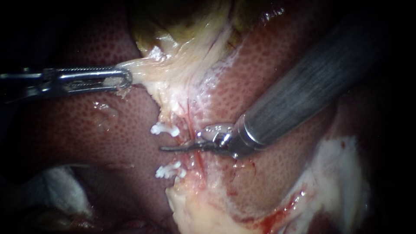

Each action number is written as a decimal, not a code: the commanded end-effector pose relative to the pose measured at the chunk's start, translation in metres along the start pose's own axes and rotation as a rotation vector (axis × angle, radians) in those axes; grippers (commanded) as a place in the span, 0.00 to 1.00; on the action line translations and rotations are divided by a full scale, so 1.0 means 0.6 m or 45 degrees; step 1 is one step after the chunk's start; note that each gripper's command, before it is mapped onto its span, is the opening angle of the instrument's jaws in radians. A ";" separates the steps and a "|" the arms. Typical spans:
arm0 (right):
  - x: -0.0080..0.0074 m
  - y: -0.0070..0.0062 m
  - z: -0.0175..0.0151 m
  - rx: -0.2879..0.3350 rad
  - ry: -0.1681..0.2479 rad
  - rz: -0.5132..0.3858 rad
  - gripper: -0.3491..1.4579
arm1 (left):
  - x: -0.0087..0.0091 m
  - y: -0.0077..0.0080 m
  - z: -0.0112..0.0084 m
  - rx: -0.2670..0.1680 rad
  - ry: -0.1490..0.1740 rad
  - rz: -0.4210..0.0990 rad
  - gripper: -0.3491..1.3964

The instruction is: Go back from the cut left tube

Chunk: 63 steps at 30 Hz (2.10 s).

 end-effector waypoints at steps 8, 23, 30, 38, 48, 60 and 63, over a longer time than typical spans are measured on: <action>0.0000 -0.0001 0.0001 -0.033 0.007 -0.096 0.12 | 0.0000 0.0000 0.0000 0.000 0.000 0.000 0.00; 0.0000 -0.0008 0.0002 -0.034 0.001 -0.217 0.84 | -0.0002 -0.0002 0.0001 0.001 0.000 0.000 0.00; -0.0014 -0.0026 -0.0015 -0.022 0.004 -0.314 0.95 | -0.0002 -0.0003 0.0001 0.001 0.000 0.000 0.00; -0.0038 -0.0053 -0.0082 -0.092 0.021 -0.410 0.98 | -0.0002 -0.0006 0.0004 0.002 0.001 0.000 0.00; -0.0035 -0.0058 -0.0240 -0.223 0.028 -0.464 0.98 | -0.0003 -0.0007 0.0006 0.002 0.001 0.000 0.00; -0.0011 -0.0079 -0.0365 -0.334 0.041 -0.499 0.98 | -0.0009 -0.0005 0.0012 0.004 0.002 0.002 0.00; -0.0007 -0.0086 -0.0373 -0.355 0.044 -0.498 0.98 | -0.0015 -0.0003 0.0019 0.001 0.002 0.004 0.00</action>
